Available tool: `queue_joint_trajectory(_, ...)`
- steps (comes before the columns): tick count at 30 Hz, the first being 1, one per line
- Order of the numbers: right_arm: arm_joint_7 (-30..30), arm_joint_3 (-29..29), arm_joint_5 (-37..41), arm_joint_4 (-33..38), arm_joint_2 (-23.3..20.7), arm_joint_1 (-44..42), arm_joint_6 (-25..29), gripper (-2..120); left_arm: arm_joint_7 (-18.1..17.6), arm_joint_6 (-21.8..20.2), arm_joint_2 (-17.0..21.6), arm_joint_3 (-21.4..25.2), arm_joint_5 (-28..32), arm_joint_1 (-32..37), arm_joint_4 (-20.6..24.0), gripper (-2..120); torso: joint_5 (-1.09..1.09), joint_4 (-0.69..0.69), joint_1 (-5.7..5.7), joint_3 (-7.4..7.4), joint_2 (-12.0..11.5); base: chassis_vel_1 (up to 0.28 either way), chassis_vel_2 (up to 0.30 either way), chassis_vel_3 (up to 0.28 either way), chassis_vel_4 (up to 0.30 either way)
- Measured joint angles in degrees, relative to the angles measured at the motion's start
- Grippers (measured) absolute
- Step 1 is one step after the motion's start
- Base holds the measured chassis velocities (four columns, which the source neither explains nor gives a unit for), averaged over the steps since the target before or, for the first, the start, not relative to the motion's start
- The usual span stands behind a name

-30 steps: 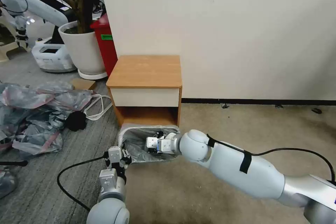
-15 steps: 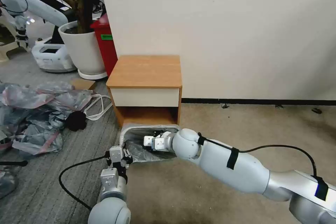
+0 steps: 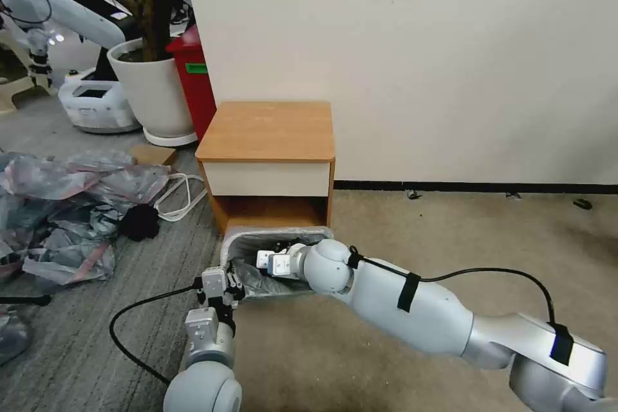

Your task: Pick up the garbage bag from the table and place it over the trash can.

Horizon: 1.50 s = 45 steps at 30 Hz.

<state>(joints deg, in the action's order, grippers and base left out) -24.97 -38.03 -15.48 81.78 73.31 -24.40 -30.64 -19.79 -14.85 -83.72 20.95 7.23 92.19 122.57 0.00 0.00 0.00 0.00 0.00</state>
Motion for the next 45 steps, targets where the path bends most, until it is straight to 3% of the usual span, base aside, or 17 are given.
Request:
queue_joint_trajectory(28, 0.6, -0.5, -0.3, -3.9, 2.0, 1.2, 1.2, 0, 0.0, -0.1, 0.3, 0.4, 1.6, 0.2, 0.9, 2, 0.0, 0.0, 0.0, 0.0, 0.0, 0.0, 0.0, 0.0, 0.0)
queue_joint_trajectory(45, 2.0, -1.3, 0.3, 0.8, 0.4, 1.5, 1.4, 0, -1.8, -0.7, 1.1, 1.7, 5.4, -0.7, 0.5, 2, 0.0, 0.0, 0.0, 0.0, 0.0, 0.0, 0.0, 0.0, 0.0)
